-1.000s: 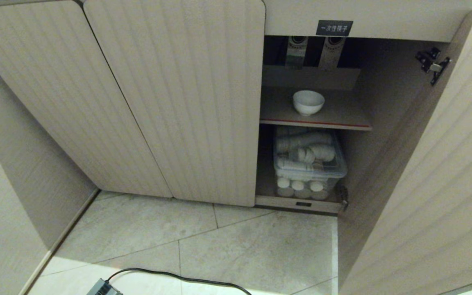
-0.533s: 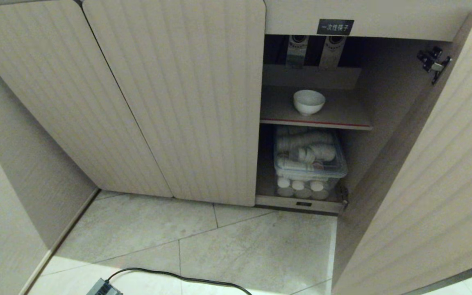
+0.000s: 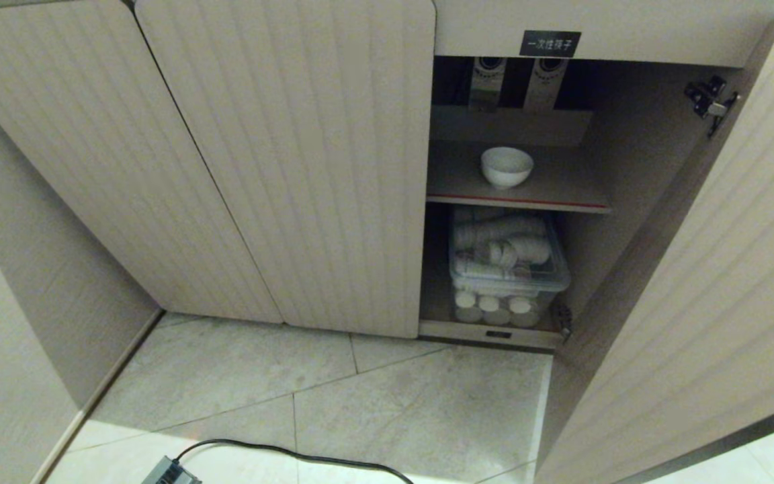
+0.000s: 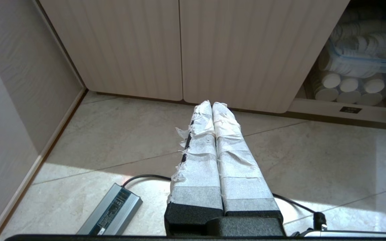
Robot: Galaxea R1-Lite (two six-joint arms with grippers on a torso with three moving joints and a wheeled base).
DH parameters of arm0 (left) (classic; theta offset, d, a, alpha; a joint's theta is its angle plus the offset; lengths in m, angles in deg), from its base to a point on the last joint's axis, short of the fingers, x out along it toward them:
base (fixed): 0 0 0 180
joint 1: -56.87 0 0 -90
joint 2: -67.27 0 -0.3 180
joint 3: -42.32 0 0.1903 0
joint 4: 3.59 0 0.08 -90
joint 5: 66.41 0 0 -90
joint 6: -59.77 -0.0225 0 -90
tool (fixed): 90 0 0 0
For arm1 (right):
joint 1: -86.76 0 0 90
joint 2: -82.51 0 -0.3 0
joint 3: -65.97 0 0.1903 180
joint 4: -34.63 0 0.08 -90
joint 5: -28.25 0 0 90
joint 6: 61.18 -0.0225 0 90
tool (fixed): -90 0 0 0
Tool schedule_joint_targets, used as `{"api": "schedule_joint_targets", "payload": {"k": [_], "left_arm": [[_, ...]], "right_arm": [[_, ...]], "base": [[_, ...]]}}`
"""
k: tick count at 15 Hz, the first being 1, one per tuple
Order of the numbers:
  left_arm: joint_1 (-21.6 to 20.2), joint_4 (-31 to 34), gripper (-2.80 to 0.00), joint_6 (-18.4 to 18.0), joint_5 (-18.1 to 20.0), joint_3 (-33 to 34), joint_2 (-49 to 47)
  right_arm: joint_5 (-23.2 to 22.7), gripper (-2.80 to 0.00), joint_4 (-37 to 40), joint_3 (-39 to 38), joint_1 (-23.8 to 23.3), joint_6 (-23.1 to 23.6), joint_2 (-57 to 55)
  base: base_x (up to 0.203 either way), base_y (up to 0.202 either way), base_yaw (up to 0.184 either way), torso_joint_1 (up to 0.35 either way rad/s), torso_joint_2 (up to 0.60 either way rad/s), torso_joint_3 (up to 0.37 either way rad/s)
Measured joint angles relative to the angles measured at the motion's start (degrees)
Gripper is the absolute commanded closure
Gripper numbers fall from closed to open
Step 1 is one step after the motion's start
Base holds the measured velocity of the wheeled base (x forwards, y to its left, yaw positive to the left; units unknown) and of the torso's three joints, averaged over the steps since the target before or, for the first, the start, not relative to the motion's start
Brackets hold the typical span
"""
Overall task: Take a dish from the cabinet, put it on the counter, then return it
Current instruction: Close the cabinet door
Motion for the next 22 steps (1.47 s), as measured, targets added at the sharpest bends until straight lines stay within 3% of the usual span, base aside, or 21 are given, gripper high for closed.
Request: {"api": "schedule_joint_targets", "payload": {"k": [5, 10, 22], "left_arm": [[0.00, 0.02, 0.00, 0.02, -0.02, 0.01, 0.00], [0.00, 0.01, 0.00, 0.01, 0.01, 0.01, 0.00], [0.00, 0.01, 0.00, 0.00, -0.02, 0.01, 0.00]], "right_arm": [[-2.04, 0.00, -0.26, 0.45, 0.00, -0.01, -2.21], [-8.07, 0.00, 0.01, 2.30, 0.17, 0.15, -4.12], [-8.59, 0.00, -0.78, 7.89, 2.97, 0.27, -13.72]], "base": [[0.000, 0.000, 0.000, 0.000, 0.00, 0.000], [0.000, 0.000, 0.000, 0.000, 0.00, 0.000], [0.000, 0.000, 0.000, 0.000, 0.00, 0.000]]}}
